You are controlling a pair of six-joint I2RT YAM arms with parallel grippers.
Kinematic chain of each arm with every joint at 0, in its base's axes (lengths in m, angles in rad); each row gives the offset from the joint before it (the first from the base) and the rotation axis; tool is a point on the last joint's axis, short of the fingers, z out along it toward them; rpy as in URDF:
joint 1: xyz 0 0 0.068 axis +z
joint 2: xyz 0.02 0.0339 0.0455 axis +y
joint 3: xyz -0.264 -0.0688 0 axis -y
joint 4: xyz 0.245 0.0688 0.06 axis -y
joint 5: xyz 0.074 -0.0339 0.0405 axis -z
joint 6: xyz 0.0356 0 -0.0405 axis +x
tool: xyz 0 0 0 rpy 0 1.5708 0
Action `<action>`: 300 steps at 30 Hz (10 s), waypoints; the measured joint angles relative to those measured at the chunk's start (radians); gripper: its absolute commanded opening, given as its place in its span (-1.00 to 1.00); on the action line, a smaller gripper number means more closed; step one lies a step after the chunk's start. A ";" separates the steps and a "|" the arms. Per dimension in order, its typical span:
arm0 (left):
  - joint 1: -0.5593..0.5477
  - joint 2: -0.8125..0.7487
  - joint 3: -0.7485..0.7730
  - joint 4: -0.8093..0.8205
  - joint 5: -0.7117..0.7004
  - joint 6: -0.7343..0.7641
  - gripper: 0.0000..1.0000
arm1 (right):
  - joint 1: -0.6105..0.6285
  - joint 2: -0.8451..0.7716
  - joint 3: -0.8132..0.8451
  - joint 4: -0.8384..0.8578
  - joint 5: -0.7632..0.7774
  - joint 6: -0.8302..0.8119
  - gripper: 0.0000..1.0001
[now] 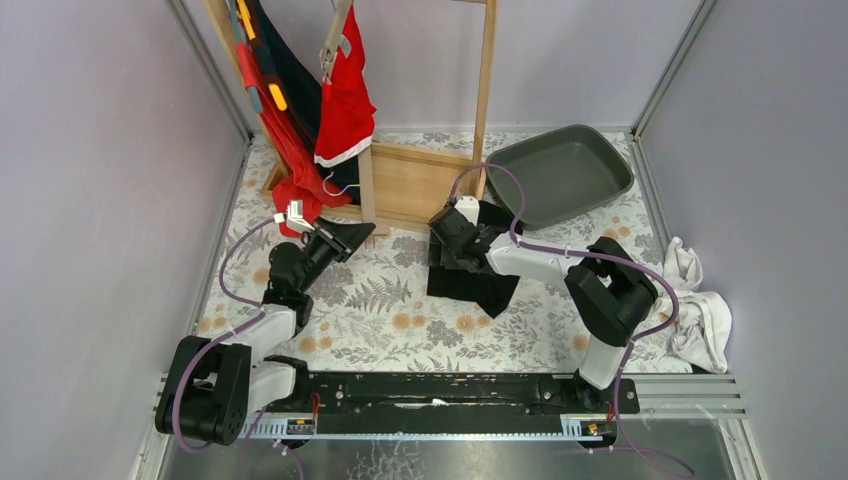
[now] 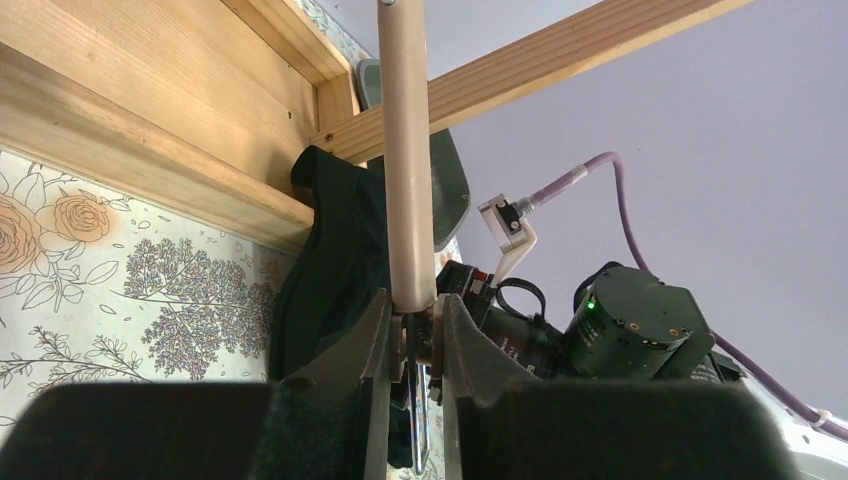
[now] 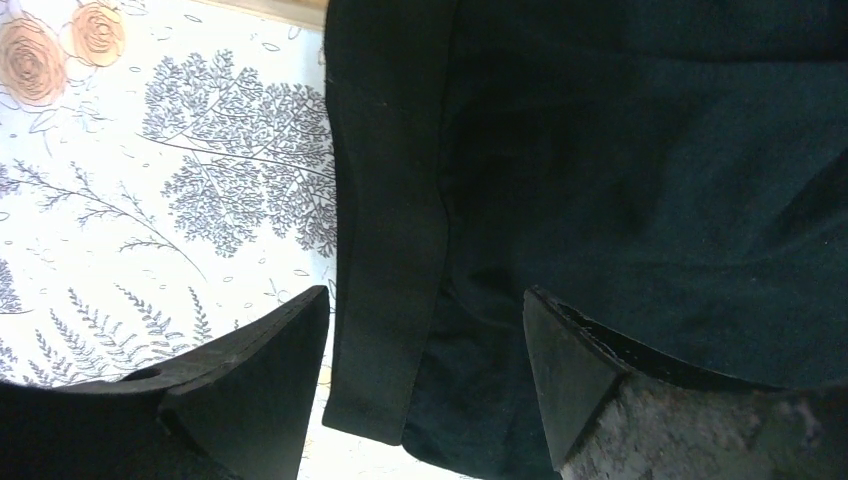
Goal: Clip the underwear to the hanger
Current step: Adjust the underwear at the center of the board.
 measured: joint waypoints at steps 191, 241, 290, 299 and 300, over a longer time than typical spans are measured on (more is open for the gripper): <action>-0.282 -0.019 -0.010 0.005 -0.204 0.085 -1.00 | 0.056 -0.426 -0.296 0.123 -0.134 -0.350 0.29; -0.066 -0.209 0.054 -0.382 -0.108 0.135 -1.00 | 0.279 -0.048 -0.307 0.349 0.177 -0.895 -0.70; -0.132 -0.307 0.109 -0.446 -0.144 0.097 -1.00 | 0.092 -0.455 -0.143 0.200 -0.002 -0.795 -0.84; -0.132 -0.293 0.129 -0.477 -0.154 0.118 -1.00 | -0.060 -0.635 0.014 0.033 0.084 -0.851 -0.85; -0.132 -0.290 0.133 -0.477 -0.156 0.121 -1.00 | -0.072 -0.641 0.035 0.015 0.092 -0.859 -0.85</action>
